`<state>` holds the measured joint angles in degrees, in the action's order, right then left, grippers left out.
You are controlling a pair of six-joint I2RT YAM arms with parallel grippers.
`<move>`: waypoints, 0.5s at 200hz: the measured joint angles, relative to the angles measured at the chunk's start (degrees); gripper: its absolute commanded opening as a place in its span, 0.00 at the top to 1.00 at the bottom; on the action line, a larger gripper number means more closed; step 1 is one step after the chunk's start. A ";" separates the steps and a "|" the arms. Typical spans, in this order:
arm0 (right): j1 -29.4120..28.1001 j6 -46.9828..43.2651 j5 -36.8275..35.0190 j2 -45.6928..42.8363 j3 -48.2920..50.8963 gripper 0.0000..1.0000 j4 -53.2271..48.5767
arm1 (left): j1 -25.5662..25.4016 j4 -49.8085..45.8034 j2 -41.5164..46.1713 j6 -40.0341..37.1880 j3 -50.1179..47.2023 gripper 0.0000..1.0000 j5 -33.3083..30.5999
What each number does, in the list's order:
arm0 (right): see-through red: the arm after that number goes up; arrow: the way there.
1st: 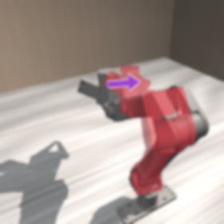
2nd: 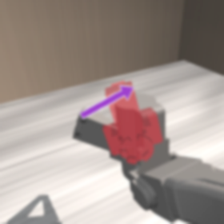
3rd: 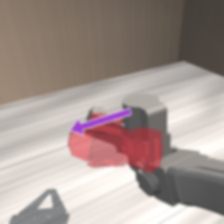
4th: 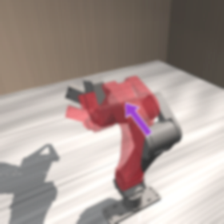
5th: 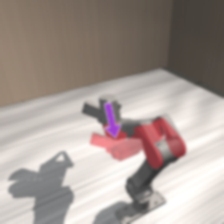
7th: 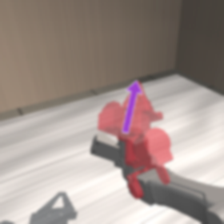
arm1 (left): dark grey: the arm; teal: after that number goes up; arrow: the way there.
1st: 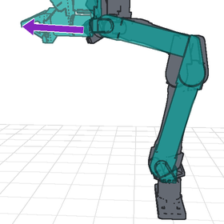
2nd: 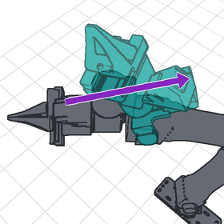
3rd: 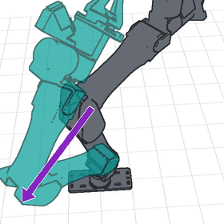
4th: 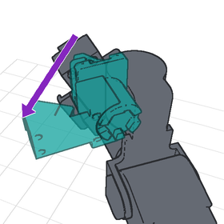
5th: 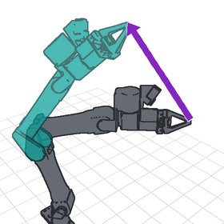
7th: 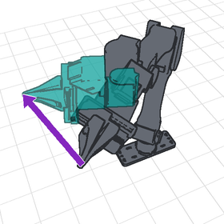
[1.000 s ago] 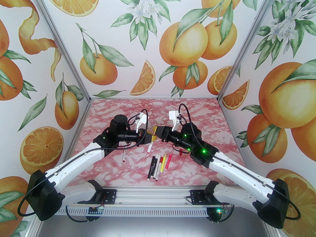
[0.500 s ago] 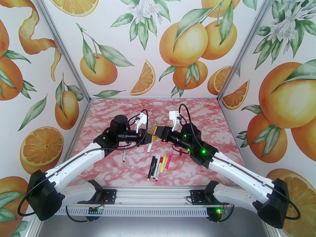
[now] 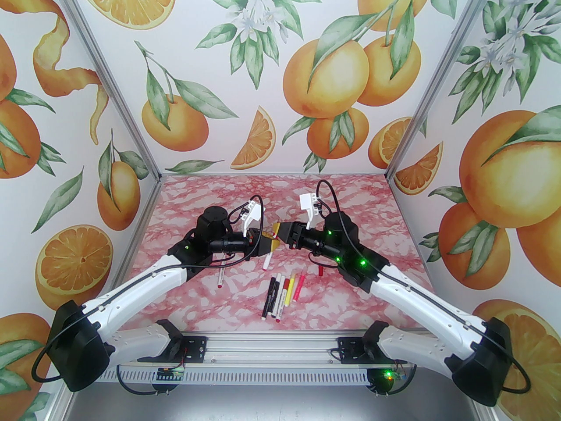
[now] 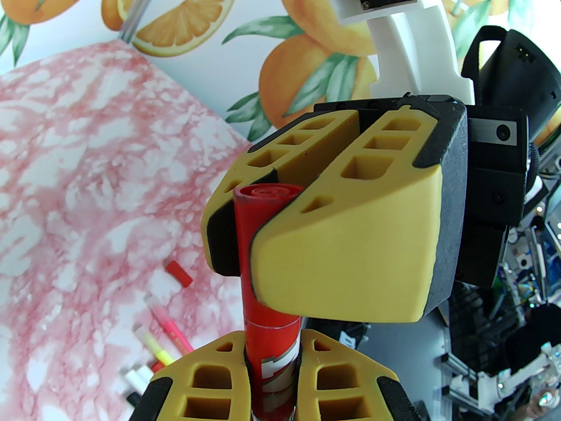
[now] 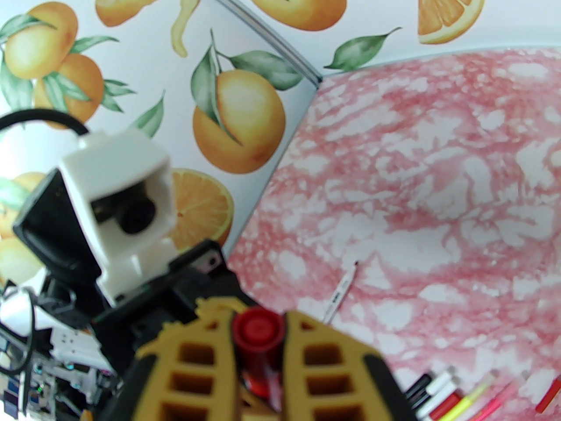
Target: Open the pen caps
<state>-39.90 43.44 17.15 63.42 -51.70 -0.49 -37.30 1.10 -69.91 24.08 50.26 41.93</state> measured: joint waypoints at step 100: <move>1.68 -2.51 1.01 0.17 0.35 1.00 2.62 | -0.76 7.39 -1.40 3.89 -1.22 1.00 -1.42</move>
<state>-38.22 40.93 18.15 63.59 -51.35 2.13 -38.06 8.49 -71.31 27.97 49.04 40.51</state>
